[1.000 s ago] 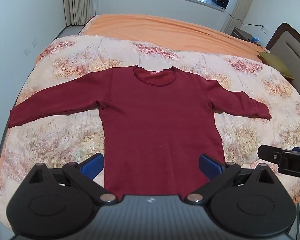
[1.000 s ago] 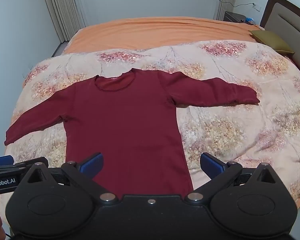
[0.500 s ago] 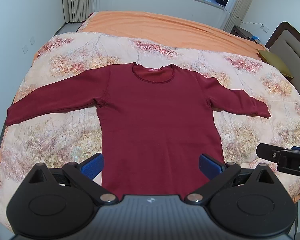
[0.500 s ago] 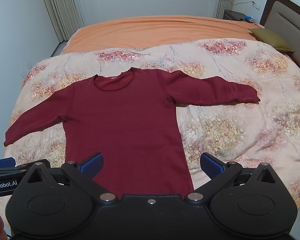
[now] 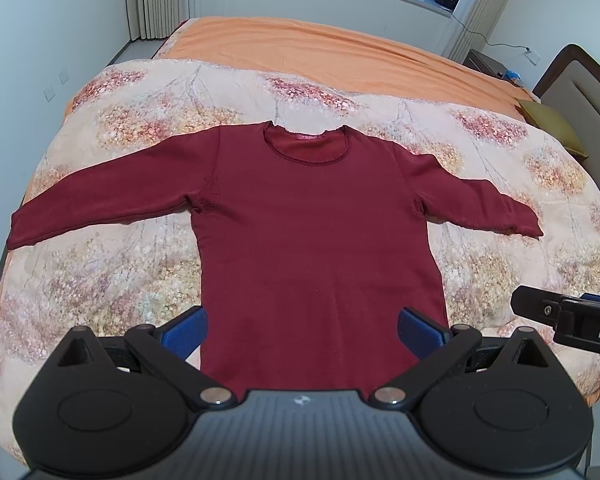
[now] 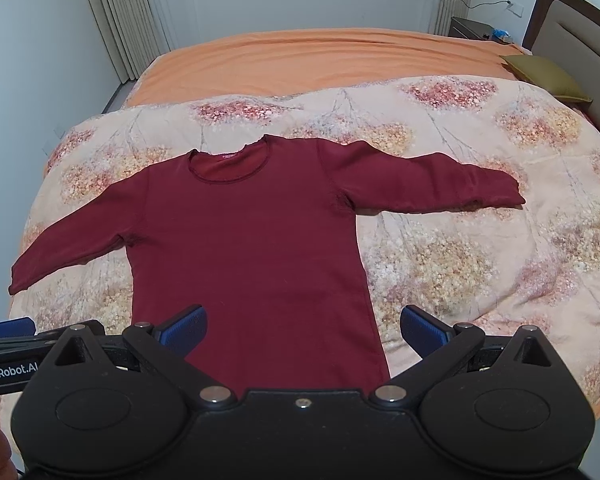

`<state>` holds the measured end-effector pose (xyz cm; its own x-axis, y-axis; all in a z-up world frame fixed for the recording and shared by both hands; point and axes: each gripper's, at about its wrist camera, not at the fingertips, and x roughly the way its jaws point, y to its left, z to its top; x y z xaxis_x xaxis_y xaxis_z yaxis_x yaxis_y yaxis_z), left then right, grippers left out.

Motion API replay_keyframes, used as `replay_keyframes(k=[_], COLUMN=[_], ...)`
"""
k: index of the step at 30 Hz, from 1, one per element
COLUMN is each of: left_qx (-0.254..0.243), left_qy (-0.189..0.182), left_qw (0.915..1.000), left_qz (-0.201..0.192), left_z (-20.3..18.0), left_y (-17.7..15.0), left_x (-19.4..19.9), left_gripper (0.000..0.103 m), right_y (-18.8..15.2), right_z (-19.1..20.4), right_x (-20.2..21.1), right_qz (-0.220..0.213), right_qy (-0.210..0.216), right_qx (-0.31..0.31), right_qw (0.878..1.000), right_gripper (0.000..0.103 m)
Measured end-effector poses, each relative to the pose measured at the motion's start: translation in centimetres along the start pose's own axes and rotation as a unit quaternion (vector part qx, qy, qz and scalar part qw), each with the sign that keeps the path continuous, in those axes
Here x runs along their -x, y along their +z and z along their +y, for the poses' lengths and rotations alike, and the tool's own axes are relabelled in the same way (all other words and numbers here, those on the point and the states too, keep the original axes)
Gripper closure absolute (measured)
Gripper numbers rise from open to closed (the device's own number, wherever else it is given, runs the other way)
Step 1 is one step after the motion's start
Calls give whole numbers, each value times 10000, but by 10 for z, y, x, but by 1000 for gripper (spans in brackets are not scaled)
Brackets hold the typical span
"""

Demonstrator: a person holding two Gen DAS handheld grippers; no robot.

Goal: Fold small clothes

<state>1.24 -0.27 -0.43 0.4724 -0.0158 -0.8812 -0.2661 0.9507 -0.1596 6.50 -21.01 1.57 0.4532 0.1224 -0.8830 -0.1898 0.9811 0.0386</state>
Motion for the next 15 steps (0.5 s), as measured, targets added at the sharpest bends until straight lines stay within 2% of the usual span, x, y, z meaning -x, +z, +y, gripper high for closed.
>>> replay_keyframes(k=[15], left_qx=[-37], left_qy=[-40], left_qw=[10000], left_qz=[35], left_z=[-2], left_y=[3], left_x=[-4], left_gripper=[0], right_y=[3], right_z=[-2], right_x=[-3], right_qz=[28], right_qy=[0], right_qx=[-26], right_qw=[10000], right_gripper=[1])
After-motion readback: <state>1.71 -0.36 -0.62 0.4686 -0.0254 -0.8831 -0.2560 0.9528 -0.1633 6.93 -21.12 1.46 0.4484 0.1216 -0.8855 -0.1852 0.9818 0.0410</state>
